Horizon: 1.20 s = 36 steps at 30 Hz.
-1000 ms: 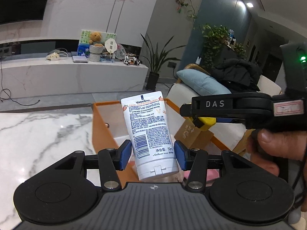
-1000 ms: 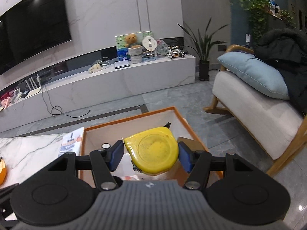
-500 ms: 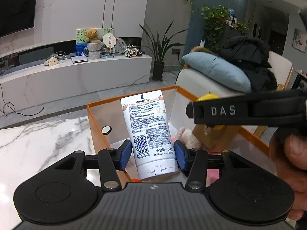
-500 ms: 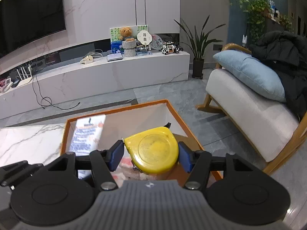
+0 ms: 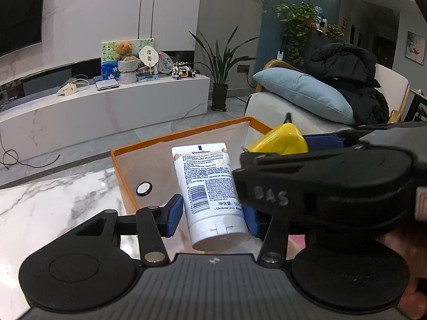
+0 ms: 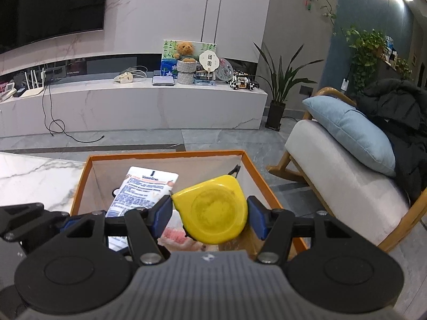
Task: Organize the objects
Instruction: 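Lower the tube with the left tool while the right tool lowers the tape measure into the box, then open both tools to release the tube and tape measure into the box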
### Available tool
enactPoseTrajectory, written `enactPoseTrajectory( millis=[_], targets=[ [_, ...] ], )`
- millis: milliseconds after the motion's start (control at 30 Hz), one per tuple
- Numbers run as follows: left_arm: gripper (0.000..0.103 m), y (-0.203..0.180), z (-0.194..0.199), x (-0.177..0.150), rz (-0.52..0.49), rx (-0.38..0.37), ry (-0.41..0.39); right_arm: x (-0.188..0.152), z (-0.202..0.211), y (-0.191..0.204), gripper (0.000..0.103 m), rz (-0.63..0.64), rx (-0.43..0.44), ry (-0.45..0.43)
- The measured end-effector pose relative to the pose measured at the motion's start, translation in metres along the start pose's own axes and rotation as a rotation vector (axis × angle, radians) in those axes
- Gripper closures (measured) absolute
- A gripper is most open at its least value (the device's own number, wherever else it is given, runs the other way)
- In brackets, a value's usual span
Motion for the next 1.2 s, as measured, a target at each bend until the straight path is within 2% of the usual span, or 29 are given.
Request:
enactPoseTrajectory(
  millis=[67,200,500,733,767,833,867,1200],
  targets=[
    [0.047,0.002,-0.002,0.001,0.005,0.003,-0.002,-0.004,-0.008,0.004,0.042,-0.024,0.042,0.034],
    [0.048,0.001,-0.006,0.001,0.0,0.009,-0.002,-0.011,-0.024,0.001,0.042,-0.091,0.072,0.096],
    [0.048,0.001,-0.011,0.002,0.003,0.0,0.004,-0.011,-0.029,0.001,0.042,-0.13,0.079,0.105],
    [0.045,0.002,-0.008,0.003,0.024,-0.034,-0.006,-0.007,-0.024,0.004,0.031,-0.098,0.081,0.087],
    [0.041,0.002,-0.006,0.003,0.022,-0.033,-0.007,-0.007,-0.022,0.005,0.03,-0.09,0.083,0.084],
    [0.023,0.003,-0.002,0.005,0.022,-0.02,-0.019,-0.006,-0.018,0.004,0.029,-0.083,0.08,0.08],
    [0.01,0.004,-0.001,0.006,0.032,-0.012,-0.022,-0.005,-0.017,0.003,0.029,-0.085,0.079,0.077],
    [0.009,0.014,0.017,0.016,0.077,-0.025,-0.032,0.005,0.004,-0.01,0.029,-0.11,0.068,0.041]
  ],
)
Point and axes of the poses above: each gripper's, at about its wrist camera, not at the fingertips, and z roughly against the way its jaws point, y to its left, x to its top, the point moved 10 cm from there along -z, roughly the way its jaws point, and after that the axes turned 7 degrees about z, right-handed, at the moved point
